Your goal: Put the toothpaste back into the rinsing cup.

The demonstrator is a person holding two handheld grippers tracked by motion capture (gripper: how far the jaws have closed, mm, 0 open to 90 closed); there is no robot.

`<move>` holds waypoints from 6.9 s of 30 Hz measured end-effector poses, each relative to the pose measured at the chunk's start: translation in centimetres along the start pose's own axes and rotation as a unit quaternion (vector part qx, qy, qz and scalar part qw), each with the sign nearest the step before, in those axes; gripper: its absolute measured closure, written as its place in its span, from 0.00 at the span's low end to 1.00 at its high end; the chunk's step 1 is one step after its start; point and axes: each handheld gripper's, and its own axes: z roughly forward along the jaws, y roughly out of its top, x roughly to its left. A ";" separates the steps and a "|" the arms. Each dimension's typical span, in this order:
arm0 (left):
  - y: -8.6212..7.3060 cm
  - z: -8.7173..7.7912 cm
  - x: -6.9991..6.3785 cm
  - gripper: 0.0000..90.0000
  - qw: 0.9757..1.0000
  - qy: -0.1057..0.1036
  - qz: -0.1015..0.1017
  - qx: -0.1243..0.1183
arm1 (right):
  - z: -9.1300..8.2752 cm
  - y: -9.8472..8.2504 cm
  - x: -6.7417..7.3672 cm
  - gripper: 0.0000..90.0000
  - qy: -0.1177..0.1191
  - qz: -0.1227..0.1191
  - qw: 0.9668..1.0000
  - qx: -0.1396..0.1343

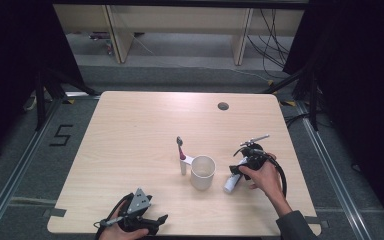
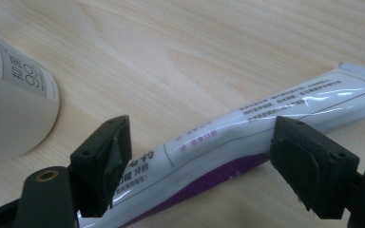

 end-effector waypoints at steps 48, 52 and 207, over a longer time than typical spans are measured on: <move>0.0 0.1 -0.1 0.20 1.000 -0.001 0.009 0.008 | -0.2 1.1 -0.5 0.54 0.008 0.000 0.995 0.101; 0.1 0.1 -0.2 0.20 1.000 -0.004 0.010 0.010 | 0.1 1.4 -0.7 0.58 0.005 0.001 0.994 0.112; -0.1 0.2 -0.2 0.22 1.000 -0.005 0.009 0.010 | 1.4 4.0 -1.1 0.86 -0.007 -0.187 0.936 0.298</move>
